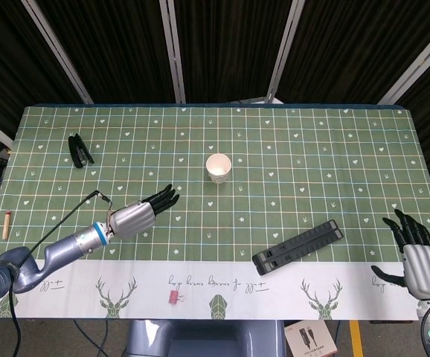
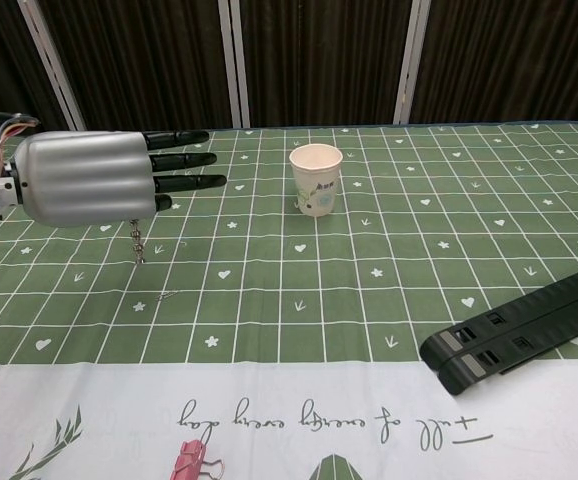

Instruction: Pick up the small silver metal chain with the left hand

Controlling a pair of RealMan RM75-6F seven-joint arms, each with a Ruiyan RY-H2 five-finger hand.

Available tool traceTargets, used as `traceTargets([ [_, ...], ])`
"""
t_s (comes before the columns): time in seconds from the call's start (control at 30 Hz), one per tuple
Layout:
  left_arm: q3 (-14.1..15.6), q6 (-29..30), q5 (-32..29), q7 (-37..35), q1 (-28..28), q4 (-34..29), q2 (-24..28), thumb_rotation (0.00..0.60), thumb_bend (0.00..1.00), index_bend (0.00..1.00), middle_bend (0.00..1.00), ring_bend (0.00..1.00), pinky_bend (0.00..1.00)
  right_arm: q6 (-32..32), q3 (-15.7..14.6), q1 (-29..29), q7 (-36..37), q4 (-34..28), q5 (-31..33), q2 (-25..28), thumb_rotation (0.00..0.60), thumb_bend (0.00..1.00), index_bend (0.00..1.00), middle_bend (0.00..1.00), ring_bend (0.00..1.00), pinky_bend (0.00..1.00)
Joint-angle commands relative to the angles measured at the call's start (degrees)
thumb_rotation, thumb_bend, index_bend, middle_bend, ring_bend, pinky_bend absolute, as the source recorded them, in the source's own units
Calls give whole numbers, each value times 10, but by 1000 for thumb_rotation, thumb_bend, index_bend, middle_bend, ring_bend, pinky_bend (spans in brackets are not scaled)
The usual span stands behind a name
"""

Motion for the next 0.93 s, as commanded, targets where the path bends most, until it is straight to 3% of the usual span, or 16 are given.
traceTargets([
  [0.03, 0, -3, 1, 4, 0, -1, 0, 600, 413, 643, 0, 0, 0, 2, 0, -1, 1, 0, -1, 1, 600, 71, 136, 0, 0, 100],
  [0.93, 1, -29, -8, 10, 8, 35, -50, 600, 413, 641, 0, 0, 0, 3, 0, -2, 8, 1, -1, 2, 600, 71, 136, 0, 0, 99],
])
